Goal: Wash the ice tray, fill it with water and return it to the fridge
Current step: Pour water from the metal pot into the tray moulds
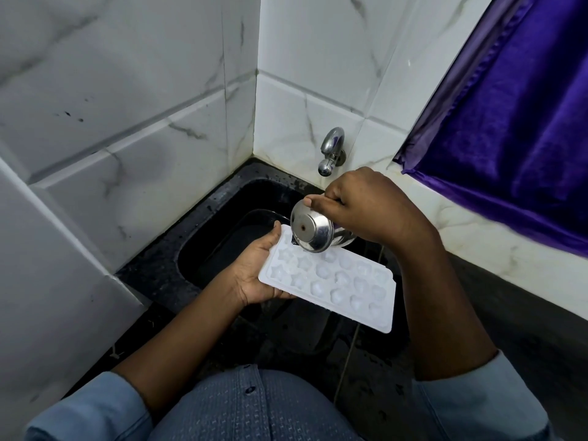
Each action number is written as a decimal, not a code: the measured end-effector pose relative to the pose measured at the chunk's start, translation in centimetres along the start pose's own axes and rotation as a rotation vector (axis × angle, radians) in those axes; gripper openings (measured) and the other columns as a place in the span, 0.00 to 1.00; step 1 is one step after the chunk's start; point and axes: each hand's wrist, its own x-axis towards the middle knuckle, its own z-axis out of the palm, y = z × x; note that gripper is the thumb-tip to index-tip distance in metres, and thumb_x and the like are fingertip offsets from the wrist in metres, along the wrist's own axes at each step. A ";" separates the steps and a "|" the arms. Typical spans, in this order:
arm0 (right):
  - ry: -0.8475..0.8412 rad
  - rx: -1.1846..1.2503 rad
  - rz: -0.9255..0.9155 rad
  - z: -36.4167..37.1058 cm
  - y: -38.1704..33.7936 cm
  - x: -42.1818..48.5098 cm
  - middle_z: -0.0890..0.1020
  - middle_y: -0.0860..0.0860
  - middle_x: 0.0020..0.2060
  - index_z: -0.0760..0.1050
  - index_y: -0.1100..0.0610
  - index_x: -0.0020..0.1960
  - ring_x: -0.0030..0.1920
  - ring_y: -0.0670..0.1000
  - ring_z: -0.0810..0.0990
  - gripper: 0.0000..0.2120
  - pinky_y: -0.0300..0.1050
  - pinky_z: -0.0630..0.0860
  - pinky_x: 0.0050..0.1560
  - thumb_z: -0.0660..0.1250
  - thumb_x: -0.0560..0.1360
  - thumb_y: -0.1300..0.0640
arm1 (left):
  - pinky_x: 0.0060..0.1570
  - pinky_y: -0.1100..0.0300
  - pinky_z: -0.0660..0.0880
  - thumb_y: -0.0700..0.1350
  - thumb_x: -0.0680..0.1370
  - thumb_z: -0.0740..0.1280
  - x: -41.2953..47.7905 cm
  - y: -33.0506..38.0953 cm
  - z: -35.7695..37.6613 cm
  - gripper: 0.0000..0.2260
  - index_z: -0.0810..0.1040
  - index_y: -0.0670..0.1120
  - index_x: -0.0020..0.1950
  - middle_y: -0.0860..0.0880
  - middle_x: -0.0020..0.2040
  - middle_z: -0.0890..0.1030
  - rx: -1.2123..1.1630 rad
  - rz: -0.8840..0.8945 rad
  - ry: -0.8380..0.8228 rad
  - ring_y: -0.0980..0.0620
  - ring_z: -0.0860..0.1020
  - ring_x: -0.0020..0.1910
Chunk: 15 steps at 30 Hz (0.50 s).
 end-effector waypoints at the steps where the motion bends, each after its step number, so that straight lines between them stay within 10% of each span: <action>1: -0.002 0.004 0.000 0.1 -0.1 -0.2 0.71 0.54 0.24 0.70 0.59 0.30 0.28 0.55 0.72 0.31 0.49 0.64 0.31 0.63 0.82 0.38 | 0.71 0.35 0.73 0.71 0.81 0.61 0.0 0.0 -0.1 0.35 0.80 0.44 0.74 0.39 0.75 0.77 -0.011 0.002 -0.008 0.36 0.77 0.72; 15: -0.044 -0.009 -0.018 0.2 -1.5 -1.8 0.65 0.50 0.23 0.63 0.55 0.28 0.25 0.51 0.65 0.31 0.47 0.60 0.31 0.63 0.83 0.40 | 0.70 0.33 0.72 0.71 0.80 0.63 0.4 0.0 -0.8 0.34 0.83 0.44 0.70 0.38 0.73 0.79 -0.040 0.023 0.036 0.36 0.80 0.69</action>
